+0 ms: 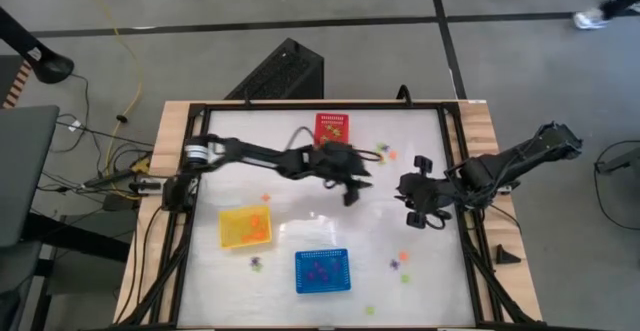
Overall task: Sort Halloween decoration
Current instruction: Put the orange spider toy into the yellow basket
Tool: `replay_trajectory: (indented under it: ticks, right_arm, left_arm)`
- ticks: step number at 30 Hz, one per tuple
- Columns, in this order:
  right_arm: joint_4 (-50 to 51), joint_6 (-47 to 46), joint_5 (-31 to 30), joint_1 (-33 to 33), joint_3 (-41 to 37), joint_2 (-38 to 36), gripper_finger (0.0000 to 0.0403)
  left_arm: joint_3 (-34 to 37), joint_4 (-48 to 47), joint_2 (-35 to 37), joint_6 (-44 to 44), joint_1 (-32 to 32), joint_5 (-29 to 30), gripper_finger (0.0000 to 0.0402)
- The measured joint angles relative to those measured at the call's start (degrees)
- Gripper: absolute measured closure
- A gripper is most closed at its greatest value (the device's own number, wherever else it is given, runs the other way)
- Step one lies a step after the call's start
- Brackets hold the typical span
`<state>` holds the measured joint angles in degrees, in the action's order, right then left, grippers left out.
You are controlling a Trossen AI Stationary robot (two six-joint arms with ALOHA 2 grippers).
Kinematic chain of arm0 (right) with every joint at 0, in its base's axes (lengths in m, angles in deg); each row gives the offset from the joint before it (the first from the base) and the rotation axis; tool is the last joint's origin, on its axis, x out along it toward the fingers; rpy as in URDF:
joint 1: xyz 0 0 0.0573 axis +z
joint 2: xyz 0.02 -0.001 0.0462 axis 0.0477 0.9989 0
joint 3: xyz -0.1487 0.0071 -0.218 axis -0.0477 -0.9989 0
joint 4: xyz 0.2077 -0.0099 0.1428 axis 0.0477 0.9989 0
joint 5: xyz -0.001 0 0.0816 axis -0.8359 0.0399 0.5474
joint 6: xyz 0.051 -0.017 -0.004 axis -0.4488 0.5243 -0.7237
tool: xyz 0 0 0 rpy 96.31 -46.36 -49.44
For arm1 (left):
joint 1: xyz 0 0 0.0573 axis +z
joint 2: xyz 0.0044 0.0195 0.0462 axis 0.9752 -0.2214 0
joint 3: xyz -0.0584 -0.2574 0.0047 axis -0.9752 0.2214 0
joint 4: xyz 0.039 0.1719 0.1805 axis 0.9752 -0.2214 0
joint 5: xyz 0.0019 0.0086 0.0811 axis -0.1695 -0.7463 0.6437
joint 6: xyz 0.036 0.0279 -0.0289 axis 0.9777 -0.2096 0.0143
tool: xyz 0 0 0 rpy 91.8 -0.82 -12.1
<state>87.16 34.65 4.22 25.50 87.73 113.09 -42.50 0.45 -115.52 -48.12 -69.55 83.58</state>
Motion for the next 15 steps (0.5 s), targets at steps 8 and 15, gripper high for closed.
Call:
replay_trajectory:
  ticks: [8, 15]
  right_arm:
    - [5.51, -4.55, -0.07, 1.59, 0.0, -0.01, 0.0269]
    - [9.55, -5.72, 1.22, 1.74, -0.22, 0.01, 0.0269]
  left_arm:
    - [-28.92, -4.92, -21.5, 2.43, -4.4, -9.29, 0.0255]
    - [-52.78, -5.88, -39.51, 5.96, -8.15, -2.84, 0.0255]
